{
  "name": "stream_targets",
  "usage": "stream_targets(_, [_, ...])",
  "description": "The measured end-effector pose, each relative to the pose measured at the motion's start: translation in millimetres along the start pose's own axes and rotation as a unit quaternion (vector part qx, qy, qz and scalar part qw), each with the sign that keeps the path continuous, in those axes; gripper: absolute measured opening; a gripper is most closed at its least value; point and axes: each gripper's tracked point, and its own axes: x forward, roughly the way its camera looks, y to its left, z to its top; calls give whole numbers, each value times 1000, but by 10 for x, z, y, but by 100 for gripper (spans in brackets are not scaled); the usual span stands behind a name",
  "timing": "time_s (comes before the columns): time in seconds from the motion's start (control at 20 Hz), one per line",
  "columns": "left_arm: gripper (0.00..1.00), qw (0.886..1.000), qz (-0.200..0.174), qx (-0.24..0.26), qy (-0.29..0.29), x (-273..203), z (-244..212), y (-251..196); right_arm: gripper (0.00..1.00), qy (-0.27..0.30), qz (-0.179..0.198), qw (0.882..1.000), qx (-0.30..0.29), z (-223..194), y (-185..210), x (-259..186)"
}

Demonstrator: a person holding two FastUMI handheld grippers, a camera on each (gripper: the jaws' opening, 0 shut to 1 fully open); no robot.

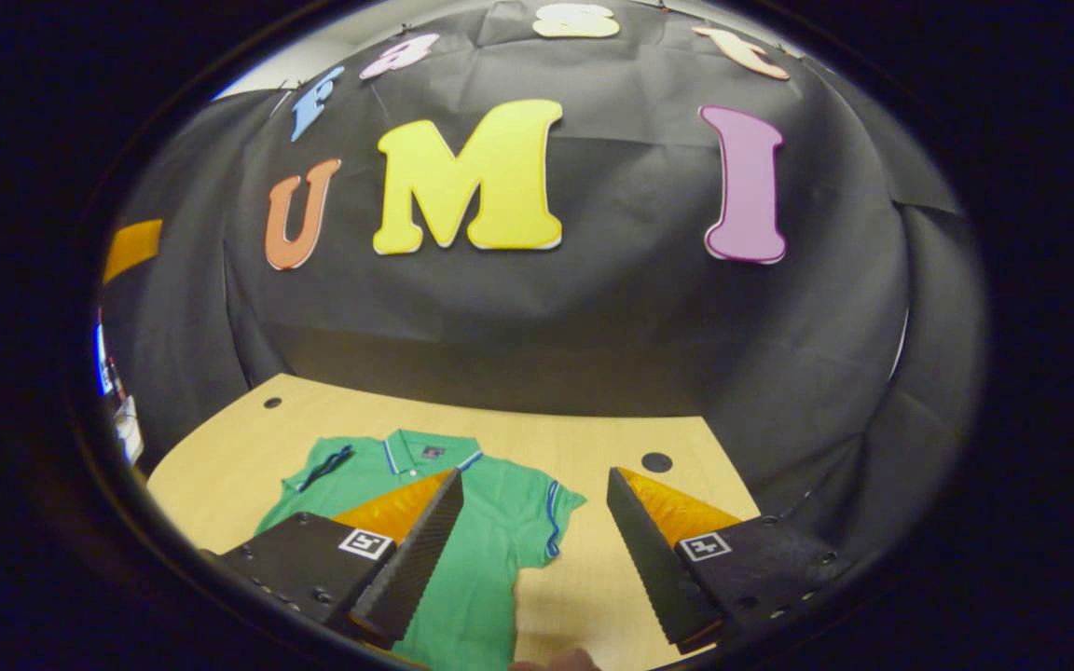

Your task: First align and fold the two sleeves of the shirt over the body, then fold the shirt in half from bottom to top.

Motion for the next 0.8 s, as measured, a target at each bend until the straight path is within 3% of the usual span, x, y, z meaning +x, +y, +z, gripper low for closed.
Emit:
stream_targets(0.5, [100, 999, 28, 7, 28, 97, -123, 3, 96, 116, 1, 993, 12, -902, -299, 1297])
stream_targets(0.55, [94, 999, 27, 10, 29, 118, -125, 4, 95, 125, 1, 992, 9, -985, -305, 1388])
stream_targets(0.6, [100, 999, 27, 11, 28, 135, -118, 15, 95, 135, 0, 991, 4, -1083, -314, 1460])
stream_targets(0.75, [100, 999, 22, 8, 35, 217, -178, 14, 95, 161, 6, 987, 9, -1307, -289, 1651])
stream_targets(0.8, [100, 999, 19, 8, 42, 247, -218, 5, 83, 168, 9, 986, 12, -1342, -293, 1658])
